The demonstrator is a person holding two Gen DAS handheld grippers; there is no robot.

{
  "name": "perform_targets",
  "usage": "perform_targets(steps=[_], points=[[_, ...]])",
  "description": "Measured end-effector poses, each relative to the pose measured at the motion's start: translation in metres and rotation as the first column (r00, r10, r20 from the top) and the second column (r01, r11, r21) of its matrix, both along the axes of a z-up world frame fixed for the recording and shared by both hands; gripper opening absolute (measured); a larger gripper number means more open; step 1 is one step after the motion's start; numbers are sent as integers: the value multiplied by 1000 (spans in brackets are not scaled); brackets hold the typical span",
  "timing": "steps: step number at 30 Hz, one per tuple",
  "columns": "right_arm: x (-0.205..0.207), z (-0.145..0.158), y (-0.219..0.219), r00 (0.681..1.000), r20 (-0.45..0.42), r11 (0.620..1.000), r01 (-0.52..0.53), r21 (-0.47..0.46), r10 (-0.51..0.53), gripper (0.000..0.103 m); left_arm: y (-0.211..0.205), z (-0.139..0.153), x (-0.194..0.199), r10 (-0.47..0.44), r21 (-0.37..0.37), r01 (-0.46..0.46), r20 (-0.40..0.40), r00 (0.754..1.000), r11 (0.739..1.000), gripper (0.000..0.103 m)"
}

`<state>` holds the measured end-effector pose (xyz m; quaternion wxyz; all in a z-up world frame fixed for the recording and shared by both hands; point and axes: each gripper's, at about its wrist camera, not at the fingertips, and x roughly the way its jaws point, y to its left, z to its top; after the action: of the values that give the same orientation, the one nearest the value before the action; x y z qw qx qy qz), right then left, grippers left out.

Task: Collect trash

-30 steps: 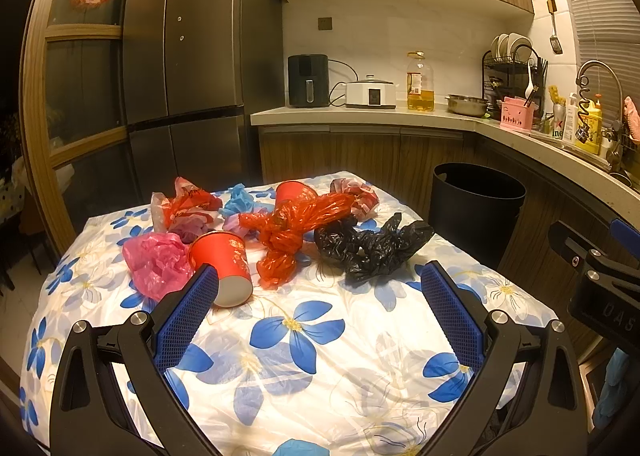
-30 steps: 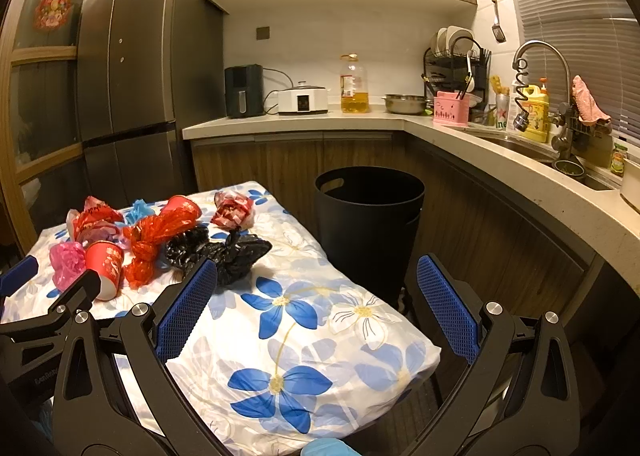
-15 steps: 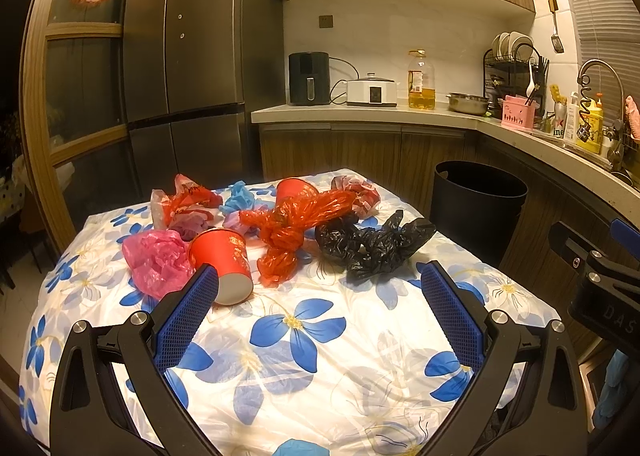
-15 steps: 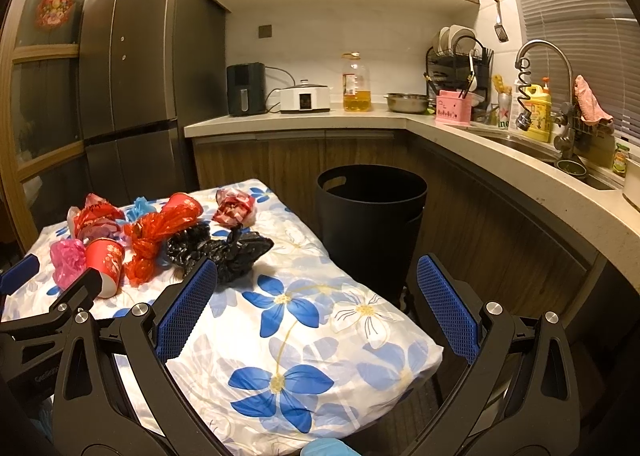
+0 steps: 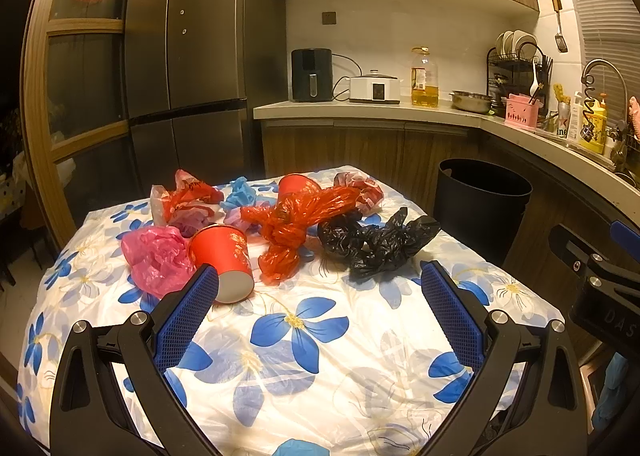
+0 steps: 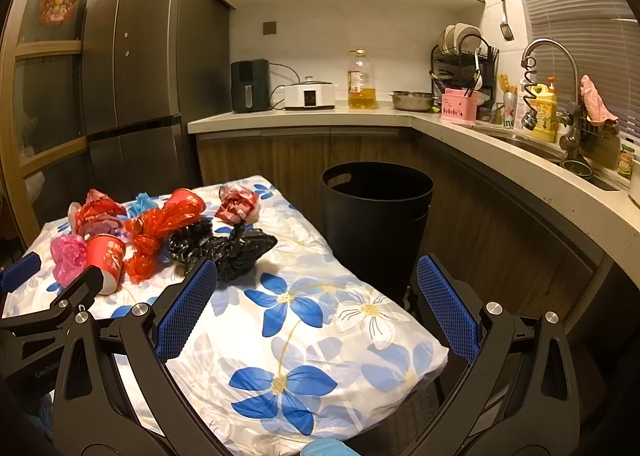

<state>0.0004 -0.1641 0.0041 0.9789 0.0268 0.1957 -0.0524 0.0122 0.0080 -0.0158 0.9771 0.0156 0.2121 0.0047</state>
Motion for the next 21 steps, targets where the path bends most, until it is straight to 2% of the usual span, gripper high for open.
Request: perform_targets(steps=[10, 15, 21], points=[[10, -6, -1, 1000, -4, 1000, -25, 10, 25, 99, 6, -4, 7, 25, -6, -25, -12, 1000, 1000, 98], [19, -13, -3, 998, 21, 997, -66, 43, 65, 99, 22, -11, 12, 76, -20, -77, -12, 997, 997, 98], [46, -27, 2, 985, 26, 984, -169, 62, 168, 99, 47, -17, 23, 170, -52, -171, -21, 985, 984, 98]])
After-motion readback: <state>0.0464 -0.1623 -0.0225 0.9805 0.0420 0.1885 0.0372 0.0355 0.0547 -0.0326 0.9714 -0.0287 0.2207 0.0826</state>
